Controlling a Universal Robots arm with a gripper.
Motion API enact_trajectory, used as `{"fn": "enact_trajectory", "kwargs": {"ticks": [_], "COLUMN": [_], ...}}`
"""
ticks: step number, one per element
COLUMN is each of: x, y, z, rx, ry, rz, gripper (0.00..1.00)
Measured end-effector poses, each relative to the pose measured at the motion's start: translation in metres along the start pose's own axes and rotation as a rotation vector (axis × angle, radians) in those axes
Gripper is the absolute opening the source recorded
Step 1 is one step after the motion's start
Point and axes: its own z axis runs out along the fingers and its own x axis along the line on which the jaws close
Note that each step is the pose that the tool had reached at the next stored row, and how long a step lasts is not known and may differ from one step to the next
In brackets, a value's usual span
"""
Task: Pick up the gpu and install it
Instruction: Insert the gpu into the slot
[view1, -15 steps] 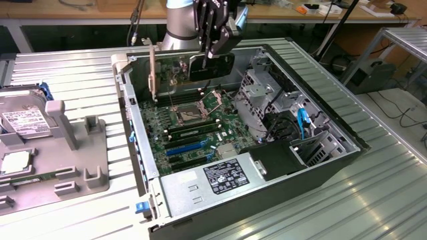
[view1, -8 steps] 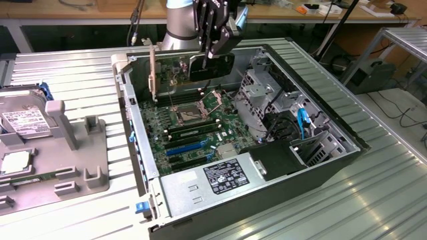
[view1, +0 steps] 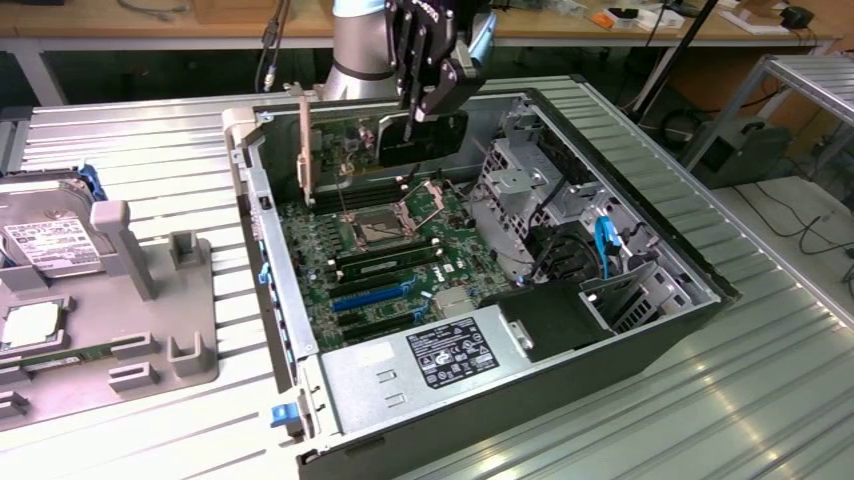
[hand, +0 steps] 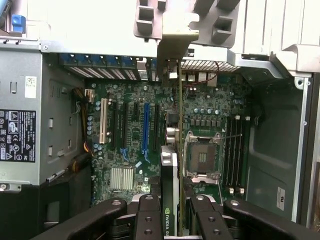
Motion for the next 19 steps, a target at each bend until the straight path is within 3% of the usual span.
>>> {"fn": "enact_trajectory", "kwargs": {"ticks": [19], "x": [0.0], "y": [-0.0004], "z": [0.0131], "rx": [0.0], "ry": [0.0], "rz": [0.0], "gripper": [0.27]}}
